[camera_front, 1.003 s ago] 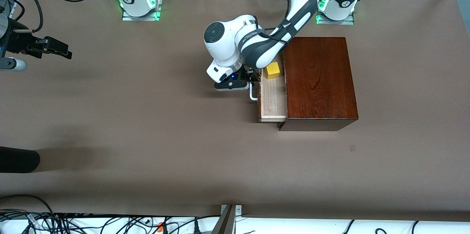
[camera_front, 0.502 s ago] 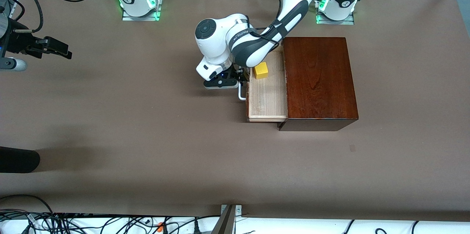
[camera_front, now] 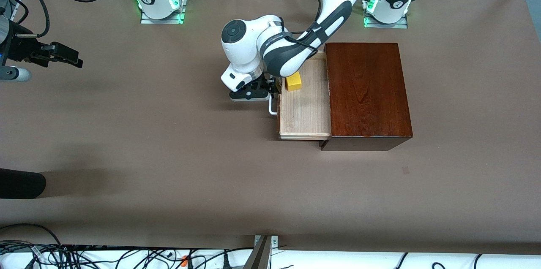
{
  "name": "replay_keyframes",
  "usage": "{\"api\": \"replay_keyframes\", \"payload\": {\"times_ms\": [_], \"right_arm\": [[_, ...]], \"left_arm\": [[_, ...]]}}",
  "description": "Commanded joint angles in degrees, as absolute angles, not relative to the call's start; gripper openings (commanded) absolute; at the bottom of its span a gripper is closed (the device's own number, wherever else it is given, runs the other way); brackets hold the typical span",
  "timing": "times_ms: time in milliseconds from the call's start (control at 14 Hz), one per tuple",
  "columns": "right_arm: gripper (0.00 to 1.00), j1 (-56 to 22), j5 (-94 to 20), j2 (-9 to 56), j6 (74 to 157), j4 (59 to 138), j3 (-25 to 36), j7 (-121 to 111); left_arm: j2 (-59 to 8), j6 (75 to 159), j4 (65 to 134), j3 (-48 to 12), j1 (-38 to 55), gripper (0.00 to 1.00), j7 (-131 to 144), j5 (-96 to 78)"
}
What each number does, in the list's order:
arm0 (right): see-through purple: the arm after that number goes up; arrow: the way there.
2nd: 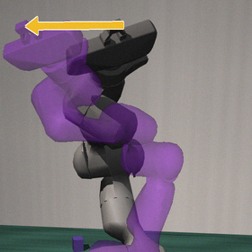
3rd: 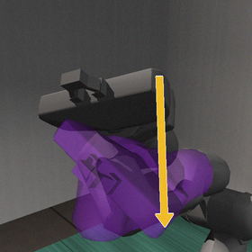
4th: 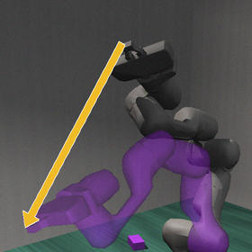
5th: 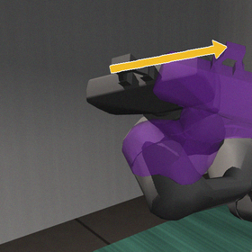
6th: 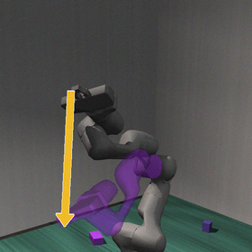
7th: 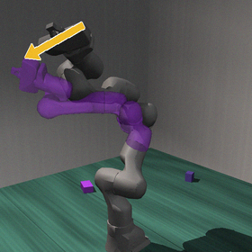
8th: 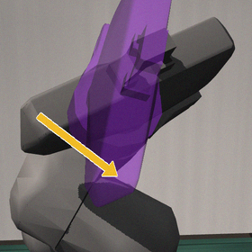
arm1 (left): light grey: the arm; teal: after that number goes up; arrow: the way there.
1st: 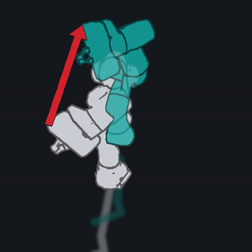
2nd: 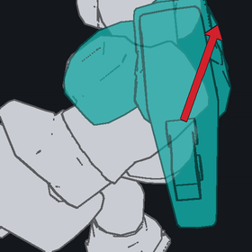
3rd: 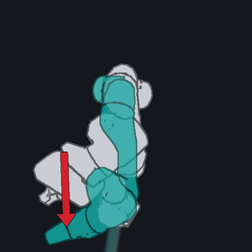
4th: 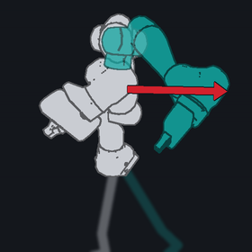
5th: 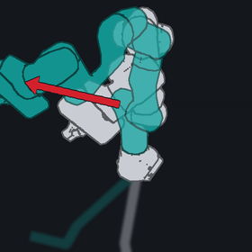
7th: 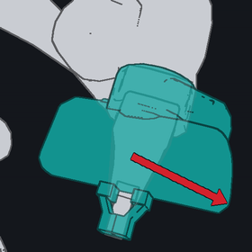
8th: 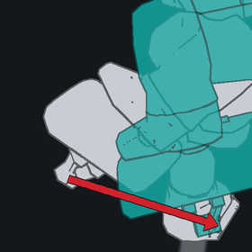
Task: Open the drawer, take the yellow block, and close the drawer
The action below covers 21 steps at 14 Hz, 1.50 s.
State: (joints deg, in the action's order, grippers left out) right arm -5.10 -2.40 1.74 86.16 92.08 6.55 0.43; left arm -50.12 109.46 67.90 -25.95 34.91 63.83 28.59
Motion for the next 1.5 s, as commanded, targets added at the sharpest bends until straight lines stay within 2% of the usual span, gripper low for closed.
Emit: {"api": "replay_keyframes", "payload": {"times_ms": [0, 143, 358, 645, 931, 1290, 1433], "right_arm": [[1.0, -4.92, -2.99, 2.11, 85.69, 91.32, 6.59, -0.08], [1.0, -4.92, -3.07, 2.72, 85.78, 91.32, 6.59, 0.08], [1.0, -6.5, -2.29, 7.2, 85.17, 91.93, 6.06, 0.78], [1.0, -6.24, -2.02, 7.82, 85.34, 91.49, 6.41, 1.05], [1.0, -6.67, -2.46, 7.82, 83.33, 91.67, 6.16, 13.24], [1.0, -17.37, -4.38, 10.1, 81.73, 91.58, 5.63, 37.21], [1.0, -21.25, -7.98, 12.56, 83.4, 91.32, 5.62, 47.5]], "left_arm": [[-49.49, 109.34, 64.25, -26.72, 36.04, 1.0, 63.46, 25.5], [-45.9, 106.8, 64.34, -26.63, 35.42, 1.0, 63.11, 23.21], [-39.4, 103.71, 66.0, -26.81, 32.01, 1.0, 60.65, 19.0], [-29.11, 102.13, 74.86, -26.89, 24.02, 1.0, 59.94, 15.91], [-22.6, 101.69, 79.09, -26.89, 15.58, 1.0, 58.28, 12.75], [-14.96, 97.57, 81.65, -26.11, 4.41, 1.0, 42.15, 4.07], [-12.58, 94.23, 81.83, -21.12, 3.6, 1.0, 33.27, 1.16]]}}
